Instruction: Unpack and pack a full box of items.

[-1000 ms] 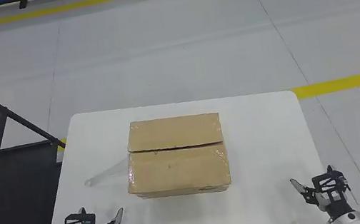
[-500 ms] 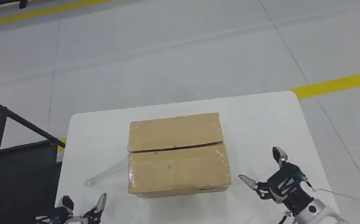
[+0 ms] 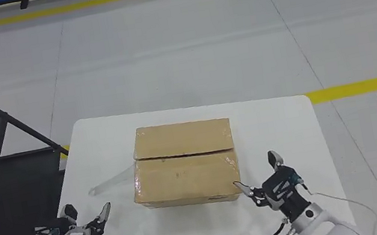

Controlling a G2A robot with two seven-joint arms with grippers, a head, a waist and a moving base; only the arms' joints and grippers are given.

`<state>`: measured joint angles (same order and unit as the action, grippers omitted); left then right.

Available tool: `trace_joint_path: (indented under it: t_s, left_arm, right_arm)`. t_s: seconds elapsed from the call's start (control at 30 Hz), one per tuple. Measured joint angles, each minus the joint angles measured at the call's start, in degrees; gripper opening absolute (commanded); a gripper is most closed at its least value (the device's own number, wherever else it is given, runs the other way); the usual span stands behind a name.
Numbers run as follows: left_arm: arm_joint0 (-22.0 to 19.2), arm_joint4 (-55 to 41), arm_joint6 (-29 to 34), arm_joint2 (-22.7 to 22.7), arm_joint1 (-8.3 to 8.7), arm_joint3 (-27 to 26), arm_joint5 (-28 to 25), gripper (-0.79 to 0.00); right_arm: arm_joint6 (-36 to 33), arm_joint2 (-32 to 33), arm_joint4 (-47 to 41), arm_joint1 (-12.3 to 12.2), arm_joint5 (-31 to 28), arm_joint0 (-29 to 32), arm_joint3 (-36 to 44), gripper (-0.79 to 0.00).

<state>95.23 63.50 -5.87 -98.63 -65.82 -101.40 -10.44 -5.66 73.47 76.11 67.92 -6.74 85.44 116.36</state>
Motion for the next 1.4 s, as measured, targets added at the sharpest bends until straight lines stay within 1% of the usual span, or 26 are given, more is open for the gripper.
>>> trace_joint_path:
  t_s: [0.07,0.17,0.2,0.23,0.33,0.37,0.4,0.47,0.5,0.7,0.8,0.9,1.0,1.23,1.4]
  left_arm:
    - [-0.58,-1.0,0.28,0.67,-0.11,-0.57,-0.53,0.0]
    - [-1.67,-1.62,-0.12,1.06,-0.16,-0.34,-1.75,0.0]
    - [-2.0,-2.27,-0.08,1.06,-0.14,-0.15,-2.74,0.0]
    - [-2.41,-3.5,0.2,0.77,-0.06,0.13,-4.86,0.0]
    - [-3.69,-5.83,1.46,-0.83,0.28,1.28,-9.62,0.0]
    - [-4.33,-6.4,2.05,-1.48,0.42,1.57,-11.18,0.0]
    - [-4.64,-6.82,2.42,-1.98,0.53,1.81,-12.31,0.0]
    - [-5.04,-7.73,3.31,-3.22,0.72,2.4,-13.79,0.0]
    - [-5.09,-7.88,3.51,-3.5,0.75,2.51,-13.88,0.0]
    - [-5.07,-7.88,3.53,-3.47,0.75,2.52,-13.75,0.0]
    - [-5.78,-9.19,4.49,-2.58,0.64,3.08,-13.33,0.0]
    - [-7.31,-12.67,5.64,-1.91,0.5,4.0,-13.01,0.0]
    - [-8.32,-16.6,7.65,-2.32,0.54,4.79,-13.72,0.0]
    - [-9.13,-17.28,7.97,-2.62,0.63,5.79,-13.92,0.0]
    - [-9.25,-17.6,7.96,-2.45,0.63,5.96,-13.97,0.0]
  right_arm:
    - [0.6,1.15,-7.24,0.04,-4.59,-1.45,-1.46,0.0]
    - [-1.36,2.56,-17.74,0.06,-10.55,-4.18,-4.26,0.0]
    - [-2.29,2.81,-20.81,0.08,-11.98,-4.98,-5.15,0.0]
    - [-3.79,3.05,-24.84,0.09,-13.65,-6.02,-6.43,0.0]
    - [-7.57,3.16,-36.06,0.26,-16.53,-8.62,-10.04,0.0]
    - [-9.96,3.08,-41.43,0.29,-17.81,-9.98,-11.88,0.0]
    - [-11.9,3.2,-44.76,0.26,-18.5,-11.09,-13.28,0.0]
    - [-15.97,3.63,-49.43,0.17,-17.94,-13.1,-15.92,0.0]
    - [-16.77,3.68,-49.89,0.15,-17.53,-13.28,-16.2,0.0]
    - [-15.72,3.58,-49.21,0.17,-17.08,-13.16,-16.07,0.0]
    - [-14.52,1.88,-48.72,0.55,-15.75,-14.27,-17.52,0.0]
    - [-15.52,0.36,-53.43,0.92,-16.21,-17.37,-21.5,0.0]
    - [-16.76,-0.54,-56.54,1.19,-17.02,-20.26,-25.24,0.0]
    - [-22.72,-1.57,-66.82,1.48,-21.49,-24.93,-31.66,0.0]
    - [-30.14,-1.1,-75.86,1.16,-25.97,-25.96,-33.24,0.0]
